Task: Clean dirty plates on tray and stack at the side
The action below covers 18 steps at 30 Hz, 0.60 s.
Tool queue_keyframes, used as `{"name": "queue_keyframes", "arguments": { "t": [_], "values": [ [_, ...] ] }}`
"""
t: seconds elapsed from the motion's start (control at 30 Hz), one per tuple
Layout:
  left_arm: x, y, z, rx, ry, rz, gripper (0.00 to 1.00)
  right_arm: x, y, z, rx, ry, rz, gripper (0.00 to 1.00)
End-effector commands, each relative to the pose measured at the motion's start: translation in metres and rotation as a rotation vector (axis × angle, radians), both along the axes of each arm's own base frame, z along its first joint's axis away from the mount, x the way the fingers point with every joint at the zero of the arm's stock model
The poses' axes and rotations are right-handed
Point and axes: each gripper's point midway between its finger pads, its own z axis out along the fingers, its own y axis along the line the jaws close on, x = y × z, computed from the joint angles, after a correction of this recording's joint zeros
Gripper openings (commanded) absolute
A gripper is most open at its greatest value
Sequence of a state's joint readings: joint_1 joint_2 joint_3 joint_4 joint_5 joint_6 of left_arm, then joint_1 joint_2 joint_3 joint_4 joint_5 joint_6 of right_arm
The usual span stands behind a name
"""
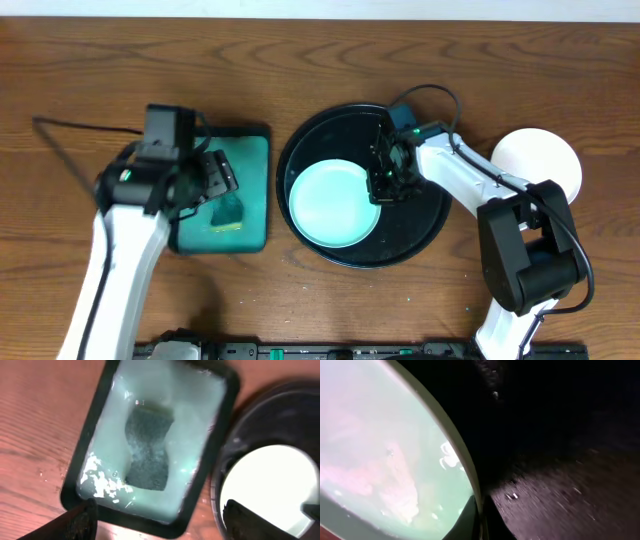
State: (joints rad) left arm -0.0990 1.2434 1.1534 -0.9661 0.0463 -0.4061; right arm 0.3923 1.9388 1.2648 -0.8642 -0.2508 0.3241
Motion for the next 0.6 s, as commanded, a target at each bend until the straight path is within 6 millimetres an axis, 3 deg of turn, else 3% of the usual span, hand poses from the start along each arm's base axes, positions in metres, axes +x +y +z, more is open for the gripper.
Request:
{"name": "queue_keyframes", "arguments": {
  "t": [0.0,0.13,0.23,0.4,0.57],
  "values": [
    [-0.003,0.003,0.027,-0.002,-0.091,0.003,0.81,0.034,0.003,0.052,-0.003,-0.174,0.042,0.01],
    [-0.008,0.003,0.039,-0.006,-0.137,0.003,0.81,0.054,0.004,0.108,-0.007,-0.293,0.054,0.01],
    [-0.008,0.003,0.04,-0.007,-0.141,0.003,0.82,0.073,0.015,0.14,0.03,-0.382,0.056,0.01],
    [-0.008,0.003,0.04,-0.007,-0.141,0.003,0.82,0.102,0.075,0.184,0.165,-0.618,0.14,0.01],
    [-0.008,0.003,0.04,-0.007,-0.141,0.003,0.82,0.113,0.135,0.202,0.144,-0.858,0.305,0.01]
  ]
}}
